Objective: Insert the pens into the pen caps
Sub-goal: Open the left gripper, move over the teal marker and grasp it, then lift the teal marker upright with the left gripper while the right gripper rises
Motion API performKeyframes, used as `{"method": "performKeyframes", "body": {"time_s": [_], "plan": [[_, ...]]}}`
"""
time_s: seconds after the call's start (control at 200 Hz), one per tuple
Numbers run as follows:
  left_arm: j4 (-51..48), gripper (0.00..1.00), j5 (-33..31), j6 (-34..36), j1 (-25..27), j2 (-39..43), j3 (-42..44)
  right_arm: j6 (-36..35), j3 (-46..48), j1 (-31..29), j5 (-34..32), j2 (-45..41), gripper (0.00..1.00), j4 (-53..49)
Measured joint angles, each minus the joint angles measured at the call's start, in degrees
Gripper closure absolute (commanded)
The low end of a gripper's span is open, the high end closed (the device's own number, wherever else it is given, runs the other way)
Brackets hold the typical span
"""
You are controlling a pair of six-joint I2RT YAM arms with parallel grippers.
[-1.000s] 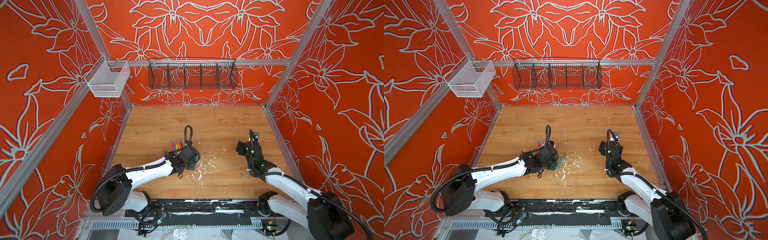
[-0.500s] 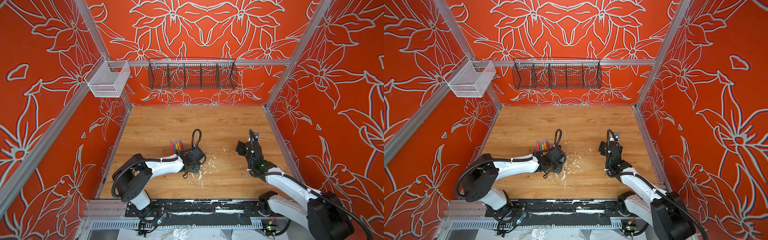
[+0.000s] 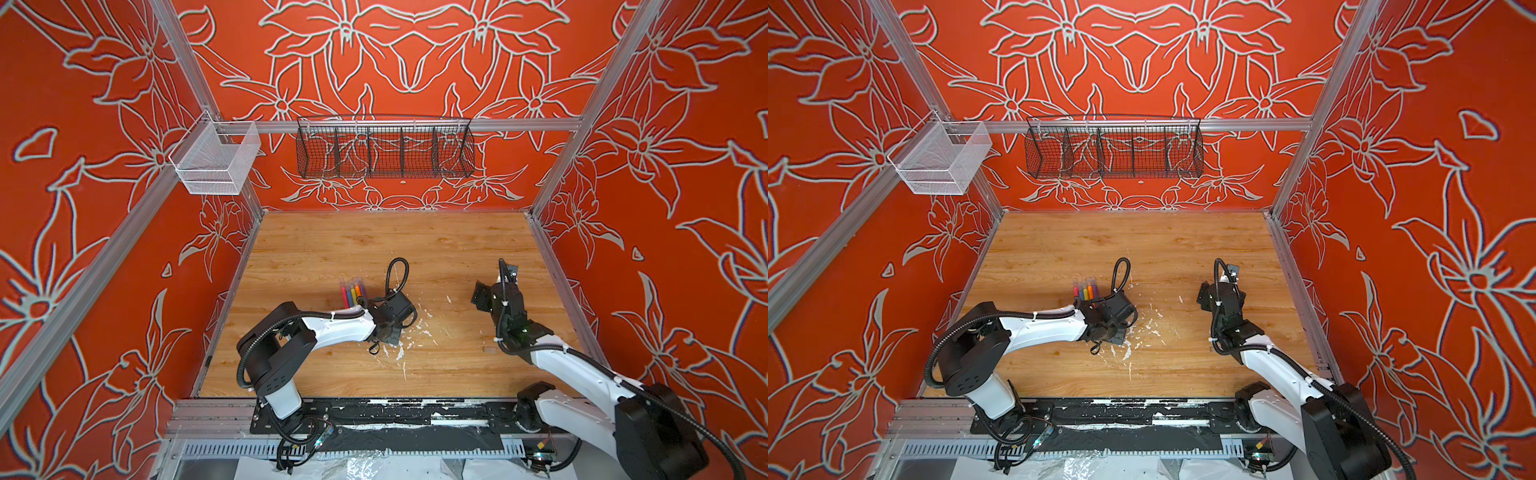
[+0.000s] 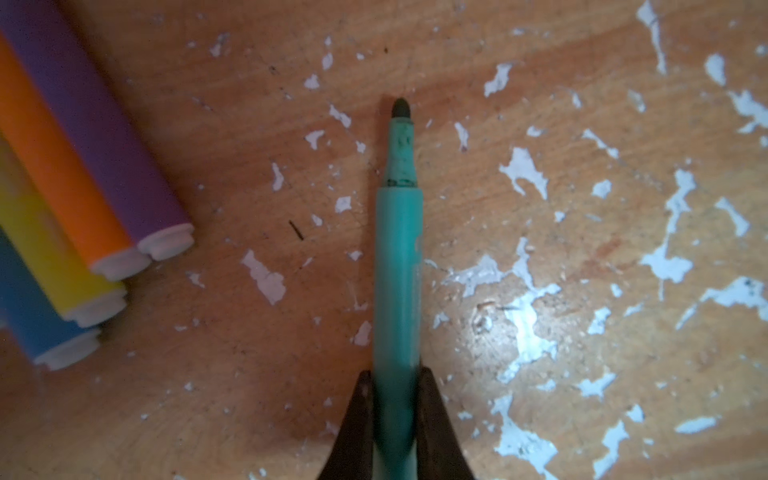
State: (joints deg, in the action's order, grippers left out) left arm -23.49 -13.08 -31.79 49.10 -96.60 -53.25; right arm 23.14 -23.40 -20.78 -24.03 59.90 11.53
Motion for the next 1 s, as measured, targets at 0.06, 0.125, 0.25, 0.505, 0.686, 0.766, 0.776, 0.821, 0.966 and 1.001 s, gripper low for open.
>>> {"method": "performKeyframes", "body": {"time_s": [0.06,0.125,0.25,0.505,0.686,0.766,0.776,0.821,0.966,1.001], "plan": [[-0.3,0.94,-0.8,0.1,0.1,-0.6,-0.6,0.0,0.0,0.0,0.0,0.0,0.16,0.0],[-0.7,0.97,-1.5,0.3,0.1,-1.4,-1.6,0.0,0.0,0.0,0.0,0.0,0.16,0.0],[-1.6,1.0,-2.2,0.5,0.1,-2.8,-3.4,0.0,0.0,0.0,0.0,0.0,0.16,0.0],[-6.6,1.0,6.0,1.1,0.0,-0.1,-6.8,0.0,0.0,0.0,0.1,0.0,0.16,0.0],[-9.4,1.0,10.9,1.4,0.0,9.1,-15.7,0.0,0.0,0.0,0.1,0.0,0.16,0.0],[-8.6,1.0,10.4,1.8,0.0,12.3,-18.2,0.0,0.0,0.0,0.1,0.0,0.16,0.0],[-8.2,1.0,10.3,1.9,0.0,12.7,-18.2,0.0,0.0,0.0,0.1,0.0,0.16,0.0],[-5.8,1.0,9.3,2.4,0.0,14.6,-16.9,0.0,0.0,0.0,0.1,0.0,0.16,0.0],[3.7,1.0,7.6,4.9,0.0,18.7,-5.2,-0.2,-0.2,0.0,0.0,1.0,0.18,1.1],[5.2,1.0,7.6,6.0,0.0,18.8,-2.7,-0.1,-0.7,0.0,0.0,1.7,0.21,0.8]]}}
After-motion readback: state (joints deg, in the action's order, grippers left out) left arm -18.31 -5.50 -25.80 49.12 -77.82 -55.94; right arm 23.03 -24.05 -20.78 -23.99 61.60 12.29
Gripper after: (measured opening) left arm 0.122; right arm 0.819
